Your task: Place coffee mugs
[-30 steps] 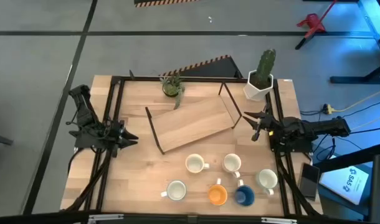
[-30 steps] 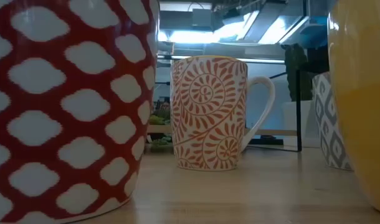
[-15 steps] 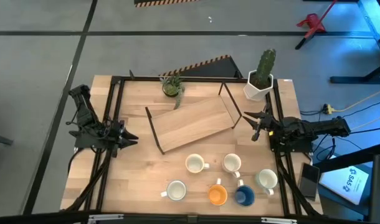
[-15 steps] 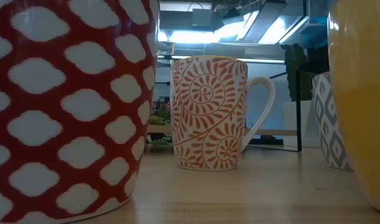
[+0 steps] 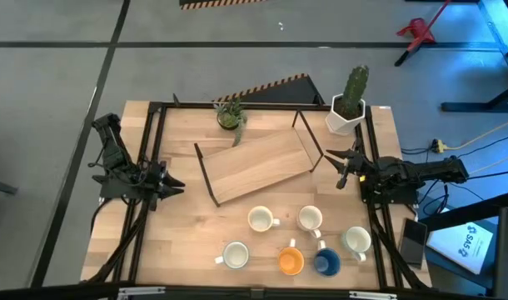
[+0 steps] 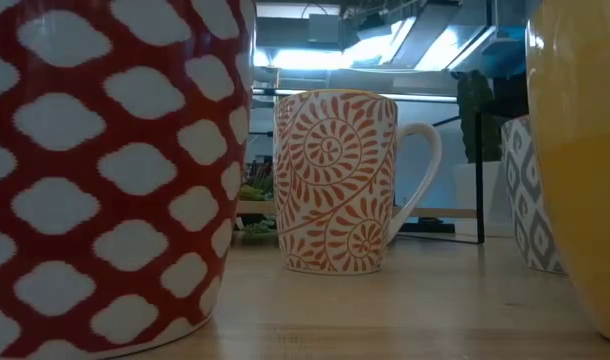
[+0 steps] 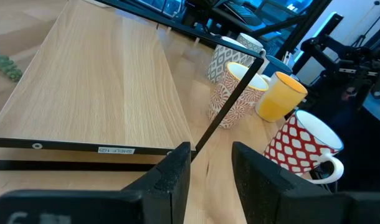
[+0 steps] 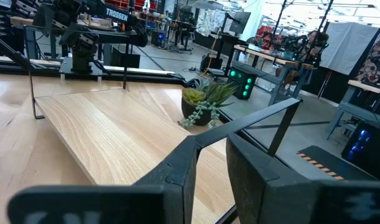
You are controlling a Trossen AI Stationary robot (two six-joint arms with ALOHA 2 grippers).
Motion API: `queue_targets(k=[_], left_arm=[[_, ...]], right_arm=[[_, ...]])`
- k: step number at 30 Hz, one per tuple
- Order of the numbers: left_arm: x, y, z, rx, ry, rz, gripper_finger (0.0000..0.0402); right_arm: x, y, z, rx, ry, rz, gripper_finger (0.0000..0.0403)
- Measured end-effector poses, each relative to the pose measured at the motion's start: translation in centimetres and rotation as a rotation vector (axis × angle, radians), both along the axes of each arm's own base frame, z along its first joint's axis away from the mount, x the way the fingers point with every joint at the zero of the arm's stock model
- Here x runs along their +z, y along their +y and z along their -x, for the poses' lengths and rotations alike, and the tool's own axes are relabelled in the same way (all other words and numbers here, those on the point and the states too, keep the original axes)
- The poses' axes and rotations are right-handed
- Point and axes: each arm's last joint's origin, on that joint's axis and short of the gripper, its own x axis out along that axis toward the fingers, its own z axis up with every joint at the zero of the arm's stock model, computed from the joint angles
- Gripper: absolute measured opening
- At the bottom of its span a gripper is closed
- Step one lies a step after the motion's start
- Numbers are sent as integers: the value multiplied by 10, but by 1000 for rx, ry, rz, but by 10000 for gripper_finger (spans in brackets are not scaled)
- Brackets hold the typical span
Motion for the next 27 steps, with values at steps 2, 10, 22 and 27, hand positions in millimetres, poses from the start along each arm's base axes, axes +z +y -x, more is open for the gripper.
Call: queue_targets(k=[2,10,22,27], left_arm=[[0,0,0,0,0,1,112],[0,0,0,0,0,0,112],[0,1,0,14,-16,-146,112],[1,2,0,-5,-20,-294,112]], right_arm=[[0,0,0,0,0,0,76],[0,0,0,-1,-3,-5,76],[9,5,-1,200,-103,-143,76],[9,5,-1,189,-143,-240,76]])
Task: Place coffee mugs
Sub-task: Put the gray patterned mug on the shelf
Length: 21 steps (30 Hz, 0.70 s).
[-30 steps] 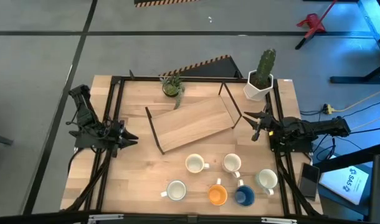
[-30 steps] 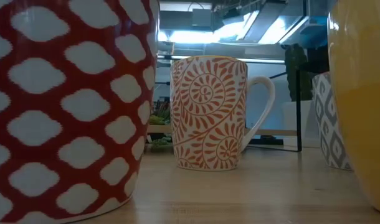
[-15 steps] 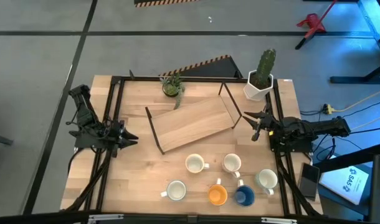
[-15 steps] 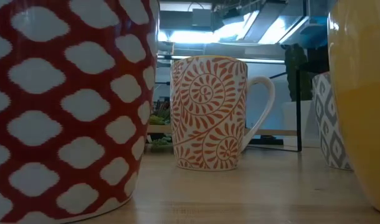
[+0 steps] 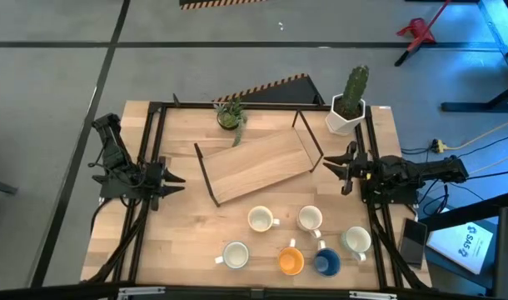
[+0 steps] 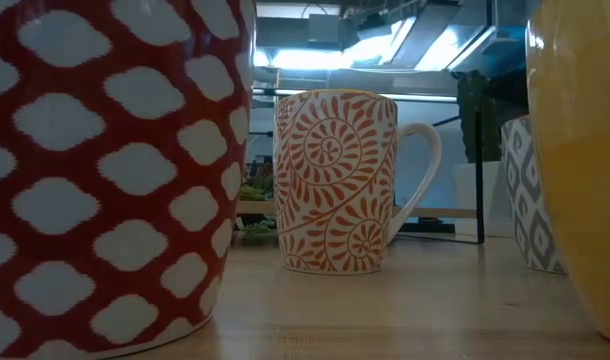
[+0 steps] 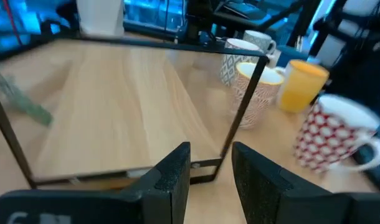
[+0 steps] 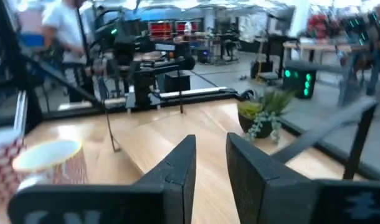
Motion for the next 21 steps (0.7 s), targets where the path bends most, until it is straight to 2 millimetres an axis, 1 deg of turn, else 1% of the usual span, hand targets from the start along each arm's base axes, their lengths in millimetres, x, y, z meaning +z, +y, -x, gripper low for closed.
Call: queue_targets(k=[2,3,5,7,11,13,16,21], left_arm=[[1,0,0,7,-9,-60,112],[1,0,-1,9,-15,-58,112],[2,-1,-1,6,-26,-35,112],[5,-2,-2,13,-47,35,112],[11,-2,-2,62,-98,107,112],[15,-3,-3,68,-124,167,112],[20,-3,-3,72,-157,244,112],[25,-2,-3,129,-198,282,112]], right_arm=[[3,0,0,-3,-48,-78,76],[6,0,0,2,-90,-107,76],[15,0,2,24,-187,-156,76],[25,1,4,76,-300,-192,76],[50,1,15,145,-576,-204,76],[60,0,22,130,-687,-153,76],[74,-2,28,72,-727,-59,76],[113,-3,37,29,-691,47,76]])
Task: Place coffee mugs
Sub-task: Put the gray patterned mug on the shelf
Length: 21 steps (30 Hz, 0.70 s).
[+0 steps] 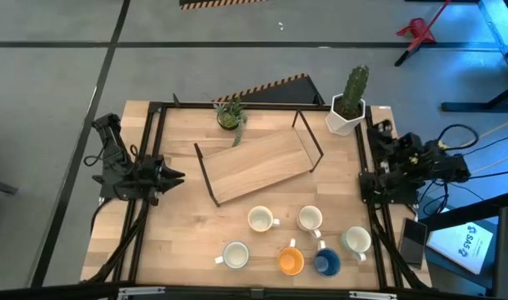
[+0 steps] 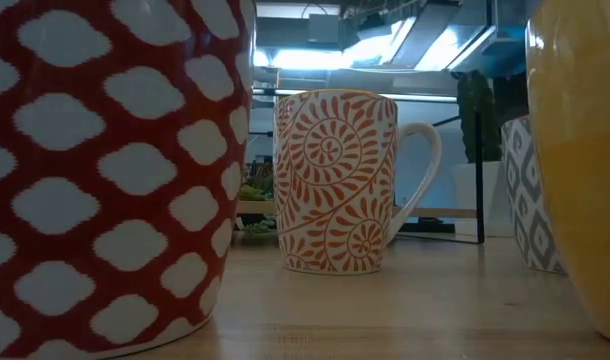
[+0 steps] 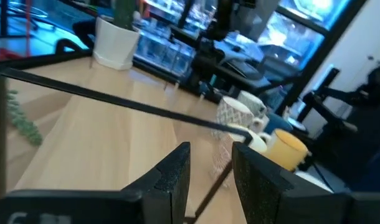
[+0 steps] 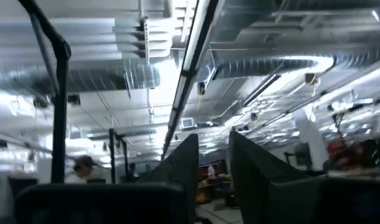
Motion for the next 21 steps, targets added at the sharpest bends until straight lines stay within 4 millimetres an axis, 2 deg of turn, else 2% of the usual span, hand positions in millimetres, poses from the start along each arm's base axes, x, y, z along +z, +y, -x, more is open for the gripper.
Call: queue_targets(k=[3,6,10,15,18,21], left_arm=[[11,0,0,23,-76,116,112],[28,3,1,33,-186,270,112],[51,11,6,30,-347,412,112],[76,24,16,-13,-538,472,112],[96,33,22,-5,-575,464,112],[119,38,26,9,-576,409,112]], right_arm=[[36,1,3,-17,1,96,76],[73,4,-3,-7,78,223,76],[102,8,-24,50,410,265,76],[98,14,-58,198,982,109,76],[82,19,-75,315,1300,-16,76],[64,28,-95,456,1501,-114,76]])
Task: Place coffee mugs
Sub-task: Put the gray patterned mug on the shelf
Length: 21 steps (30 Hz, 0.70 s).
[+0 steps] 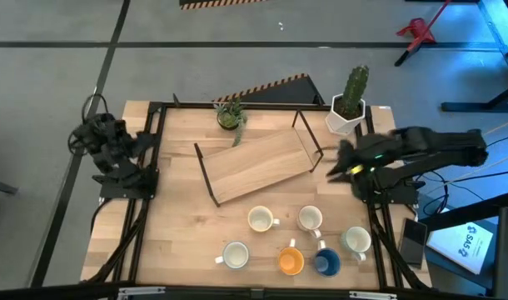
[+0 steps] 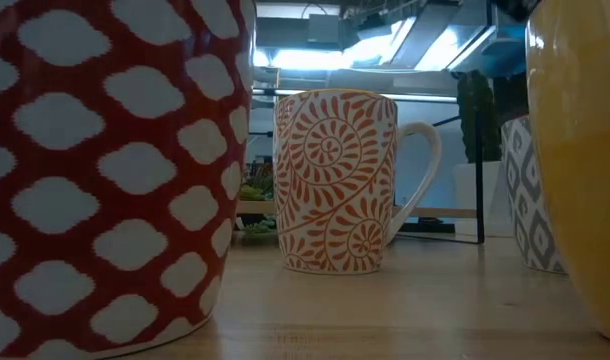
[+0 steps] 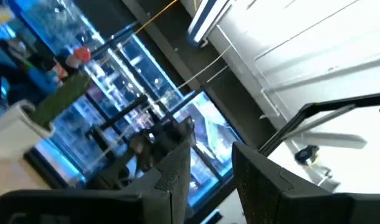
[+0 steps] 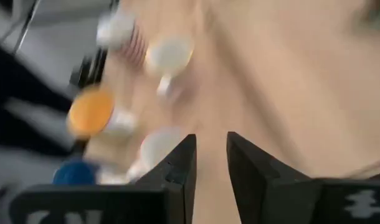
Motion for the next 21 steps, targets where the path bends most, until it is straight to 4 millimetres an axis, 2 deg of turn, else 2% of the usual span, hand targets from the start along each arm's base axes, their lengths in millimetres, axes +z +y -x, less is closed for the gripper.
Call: queue_targets(k=[2,6,11,15,21], left_arm=[[16,0,0,30,26,-59,112],[51,-3,-3,102,97,-200,112],[79,-10,-11,244,278,-278,112],[85,-24,-21,271,347,-410,112],[86,-29,-25,247,341,-386,112]], right_arm=[[-11,8,-8,28,119,-41,76],[-25,28,-20,62,245,-28,76],[-35,50,-24,-38,321,-12,77],[-49,67,-23,-108,421,-13,98],[-80,76,-30,-263,478,28,179]])
